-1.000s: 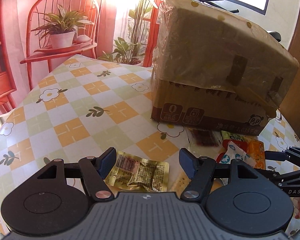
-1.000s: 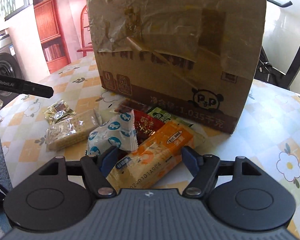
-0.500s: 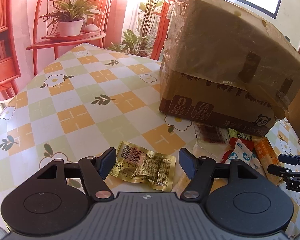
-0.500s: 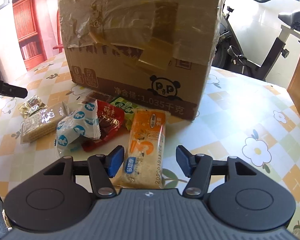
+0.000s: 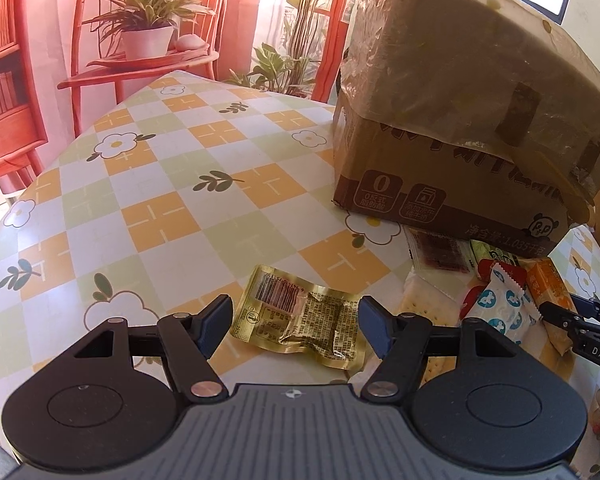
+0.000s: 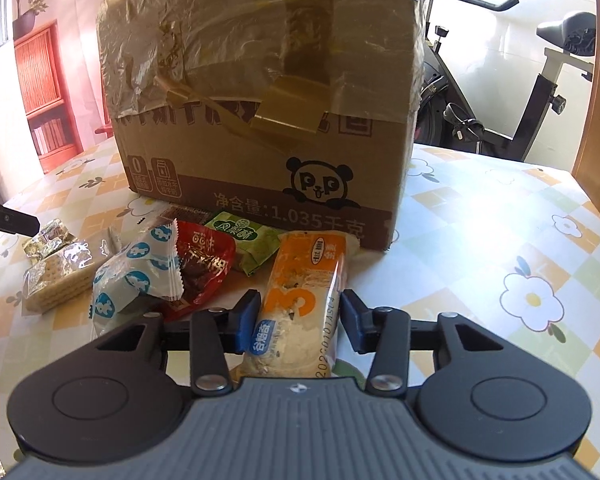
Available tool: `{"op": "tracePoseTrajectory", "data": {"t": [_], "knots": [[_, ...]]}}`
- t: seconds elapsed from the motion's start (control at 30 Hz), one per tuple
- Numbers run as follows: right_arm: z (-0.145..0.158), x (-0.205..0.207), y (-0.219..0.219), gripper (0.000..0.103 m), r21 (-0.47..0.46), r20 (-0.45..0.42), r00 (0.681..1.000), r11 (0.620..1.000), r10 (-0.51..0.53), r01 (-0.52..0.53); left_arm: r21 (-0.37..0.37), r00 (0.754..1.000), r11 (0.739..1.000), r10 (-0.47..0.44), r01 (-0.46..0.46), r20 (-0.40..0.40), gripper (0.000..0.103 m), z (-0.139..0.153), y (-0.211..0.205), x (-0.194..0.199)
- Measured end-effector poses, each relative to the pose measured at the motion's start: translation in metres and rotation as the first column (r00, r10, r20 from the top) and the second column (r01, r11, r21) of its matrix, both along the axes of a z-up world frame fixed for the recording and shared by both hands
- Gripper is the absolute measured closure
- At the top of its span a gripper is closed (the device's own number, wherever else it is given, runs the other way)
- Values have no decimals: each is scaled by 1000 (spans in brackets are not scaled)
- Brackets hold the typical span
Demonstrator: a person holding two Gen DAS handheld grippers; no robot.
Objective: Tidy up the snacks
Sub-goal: 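Grasp the orange-and-white bread packet with the right tool while the left tool approaches the gold foil packet, then hold the bread packet with the right tool while the left tool lowers onto the gold foil packet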
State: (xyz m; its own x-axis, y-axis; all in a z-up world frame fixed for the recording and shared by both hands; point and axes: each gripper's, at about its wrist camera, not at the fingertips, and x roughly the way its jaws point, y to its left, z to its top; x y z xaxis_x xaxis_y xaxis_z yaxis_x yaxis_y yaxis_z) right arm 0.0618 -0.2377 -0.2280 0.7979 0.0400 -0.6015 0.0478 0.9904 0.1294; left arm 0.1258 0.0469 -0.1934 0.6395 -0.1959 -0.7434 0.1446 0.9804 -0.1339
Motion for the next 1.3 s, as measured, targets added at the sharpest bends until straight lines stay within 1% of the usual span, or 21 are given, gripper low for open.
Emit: {"op": "tracePoseTrajectory", "data": {"t": [0.07, 0.13, 0.17, 0.23, 0.3, 0.37, 0.43, 0.53, 0.6, 0.7, 0.8, 0.93, 1.1, 1.2, 1.3], "knots": [[0, -1, 0, 59, -2, 6, 1000, 1000, -11, 11, 6, 1000, 1000, -4, 4, -17, 31, -3, 0, 5], [0, -1, 1, 59, -11, 8, 1000, 1000, -8, 8, 20, 999, 1000, 15, -14, -28, 31, -4, 1, 4], [0, -1, 1, 59, -11, 8, 1000, 1000, -4, 4, 14, 999, 1000, 20, -19, -37, 31, -3, 2, 3], [0, -1, 0, 59, -3, 8, 1000, 1000, -1, 1, -8, 998, 1000, 23, -23, -58, 32, -3, 5, 0], [0, -1, 0, 59, 1, 8, 1000, 1000, -1, 1, -56, 994, 998, 37, -43, -100, 32, -3, 7, -2], [-1, -1, 0, 59, 1, 7, 1000, 1000, 0, 0, -94, 992, 995, 20, -32, -127, 32, -4, 4, -3], [-1, 0, 0, 59, 1, 5, 1000, 1000, 0, 0, -87, 990, 996, 9, -22, -141, 32, -6, -2, -3], [-1, 0, 0, 59, 3, 4, 1000, 1000, 0, 0, -103, 983, 993, 40, -59, -178, 32, -14, -3, 2], [-1, 0, 0, 59, 2, 3, 1000, 1000, 0, 0, -103, 983, 991, 63, -81, -173, 32, -14, -3, 6], [-1, 1, 0, 59, 3, 0, 1000, 1000, 1, -1, -107, 985, 990, 72, -90, -155, 32, -15, -5, 18], [-1, 1, 0, 59, 4, -2, 1000, 1000, 1, -1, -70, 990, 995, 64, -73, -127, 32, -16, -13, 33], [-1, 1, 0, 59, 2, -4, 1000, 1000, 0, 0, -27, 994, 999, 15, -18, -105, 32, -15, -29, 46], [-2, 1, 0, 59, 3, -4, 1000, 1000, 0, 0, 12, 997, 1000, -6, 7, -82, 33, -15, -28, 32], [-2, 2, -1, 59, 14, -7, 1000, 1000, 2, -2, 68, 996, 997, -25, 31, -80, 32, -13, -22, 22], [-3, 3, -3, 59, 25, -8, 1000, 1000, 1, -1, 108, 994, 990, -80, 88, -78, 32, -13, -19, 14]]}}
